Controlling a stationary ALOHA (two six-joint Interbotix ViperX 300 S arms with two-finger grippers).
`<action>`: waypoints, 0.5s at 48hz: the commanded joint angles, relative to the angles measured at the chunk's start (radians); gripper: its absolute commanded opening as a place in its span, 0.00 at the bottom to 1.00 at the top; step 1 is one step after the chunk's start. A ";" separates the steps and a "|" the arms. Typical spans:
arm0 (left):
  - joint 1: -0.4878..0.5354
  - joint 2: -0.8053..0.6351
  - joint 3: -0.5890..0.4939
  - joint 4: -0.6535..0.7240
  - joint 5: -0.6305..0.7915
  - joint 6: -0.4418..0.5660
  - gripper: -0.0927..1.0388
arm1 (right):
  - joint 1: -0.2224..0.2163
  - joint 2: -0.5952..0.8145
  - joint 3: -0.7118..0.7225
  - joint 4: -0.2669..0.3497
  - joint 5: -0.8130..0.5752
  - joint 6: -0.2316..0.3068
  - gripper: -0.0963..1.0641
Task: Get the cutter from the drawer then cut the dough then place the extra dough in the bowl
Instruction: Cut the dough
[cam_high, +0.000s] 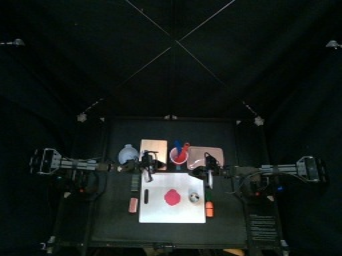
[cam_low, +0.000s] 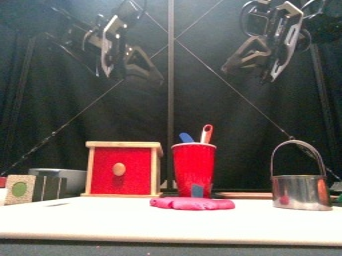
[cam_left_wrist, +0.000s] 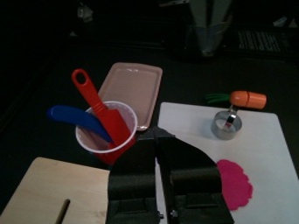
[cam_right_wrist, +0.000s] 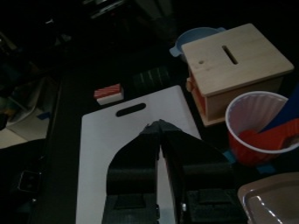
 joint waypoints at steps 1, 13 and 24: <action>-0.089 -0.025 0.003 0.011 -0.121 -0.003 0.34 | -0.009 -0.041 0.018 0.002 -0.038 -0.003 0.22; -0.176 -0.011 0.052 0.132 -0.252 -0.201 0.34 | -0.011 -0.072 0.051 0.003 -0.060 -0.003 0.22; -0.179 0.000 0.135 0.491 -0.304 -0.693 0.33 | -0.011 -0.074 0.054 0.015 -0.060 -0.002 0.22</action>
